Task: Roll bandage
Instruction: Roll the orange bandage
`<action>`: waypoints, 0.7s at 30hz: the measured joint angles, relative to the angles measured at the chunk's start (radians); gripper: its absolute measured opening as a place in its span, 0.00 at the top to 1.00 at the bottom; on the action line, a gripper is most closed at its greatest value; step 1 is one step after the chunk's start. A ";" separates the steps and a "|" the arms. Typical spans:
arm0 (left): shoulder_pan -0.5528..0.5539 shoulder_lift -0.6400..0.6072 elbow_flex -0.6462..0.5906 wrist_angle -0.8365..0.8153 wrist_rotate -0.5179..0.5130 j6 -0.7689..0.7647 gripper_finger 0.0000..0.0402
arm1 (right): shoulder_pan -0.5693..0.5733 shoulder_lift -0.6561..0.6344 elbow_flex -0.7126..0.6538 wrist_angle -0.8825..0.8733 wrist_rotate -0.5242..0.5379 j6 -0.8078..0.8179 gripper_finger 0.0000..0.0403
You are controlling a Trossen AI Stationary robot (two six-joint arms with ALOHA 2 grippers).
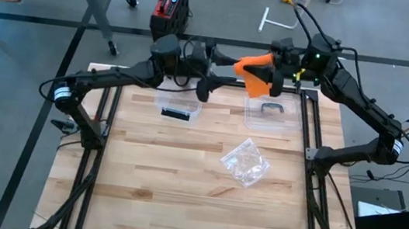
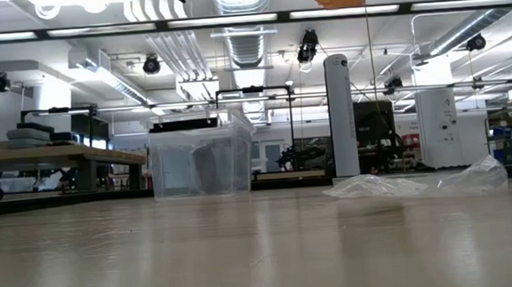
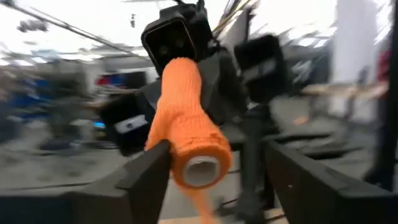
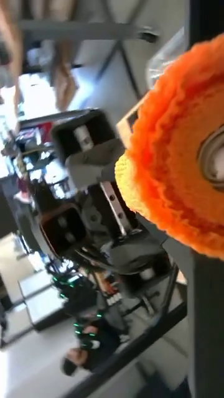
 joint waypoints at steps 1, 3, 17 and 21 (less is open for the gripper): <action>0.006 0.000 0.001 0.007 0.022 -0.049 0.36 | 0.000 0.000 0.000 0.009 -0.008 -0.028 0.74; 0.017 -0.001 0.006 0.009 0.037 -0.108 0.31 | 0.001 0.001 0.000 0.031 -0.027 -0.079 0.74; 0.028 0.047 0.031 0.095 0.035 -0.099 0.46 | 0.006 0.003 0.002 0.041 -0.057 -0.213 0.75; 0.028 0.061 0.042 0.097 0.032 -0.069 0.53 | 0.006 0.004 0.002 0.040 -0.057 -0.208 0.73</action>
